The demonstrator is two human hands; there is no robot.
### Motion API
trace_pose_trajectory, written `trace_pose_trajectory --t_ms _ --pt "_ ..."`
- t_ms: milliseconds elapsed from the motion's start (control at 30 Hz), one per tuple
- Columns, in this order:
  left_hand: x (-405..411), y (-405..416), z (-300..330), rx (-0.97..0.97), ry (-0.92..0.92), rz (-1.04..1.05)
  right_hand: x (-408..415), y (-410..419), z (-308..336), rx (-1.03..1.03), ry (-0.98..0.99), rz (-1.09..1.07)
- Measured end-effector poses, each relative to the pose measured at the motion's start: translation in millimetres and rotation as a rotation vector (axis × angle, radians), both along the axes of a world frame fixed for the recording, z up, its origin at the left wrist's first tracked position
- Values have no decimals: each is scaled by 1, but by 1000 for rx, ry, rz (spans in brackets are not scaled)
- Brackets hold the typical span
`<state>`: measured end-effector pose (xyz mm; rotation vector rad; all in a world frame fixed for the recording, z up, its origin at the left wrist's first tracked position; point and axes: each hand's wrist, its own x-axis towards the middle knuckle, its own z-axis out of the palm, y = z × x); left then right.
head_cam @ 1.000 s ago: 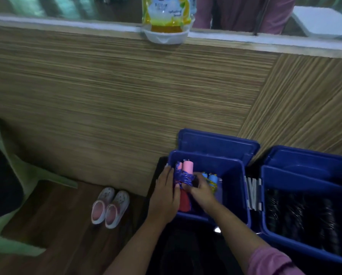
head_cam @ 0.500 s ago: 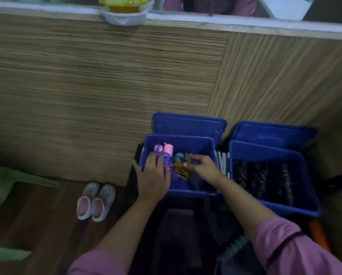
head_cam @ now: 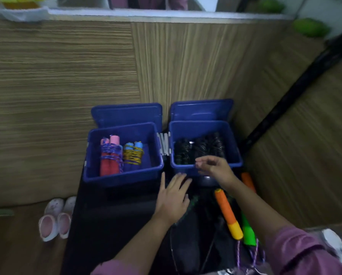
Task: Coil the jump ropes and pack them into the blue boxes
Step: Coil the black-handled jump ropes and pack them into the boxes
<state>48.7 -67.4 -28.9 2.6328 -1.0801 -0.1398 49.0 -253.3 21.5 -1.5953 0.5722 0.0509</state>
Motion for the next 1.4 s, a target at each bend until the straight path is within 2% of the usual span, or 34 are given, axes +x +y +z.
trace_pose_trajectory --t_ms 100,200,367,433,567,800,1033,1400 --pt "-19 -8 -16 47 76 4 -27 -10 -8 -2 83 -14" --pt "-30 -11 -25 165 200 26 -51 -16 -19 -101 274 68" --pt "-39 -10 -31 178 334 106 -75 -12 -26 -216 573 266" --pt "-41 -8 -35 183 368 125 -80 -11 -30 -356 594 289" --pt "-43 -8 -34 185 404 138 -88 -12 -36 -932 477 369" --pt "-46 -3 -33 179 445 177 -99 0 -54 -1109 652 425" --pt "-46 6 -34 194 454 217 -113 4 -70 -1086 663 290" --pt "-48 21 -38 92 512 391 -104 19 -49 -660 538 15"
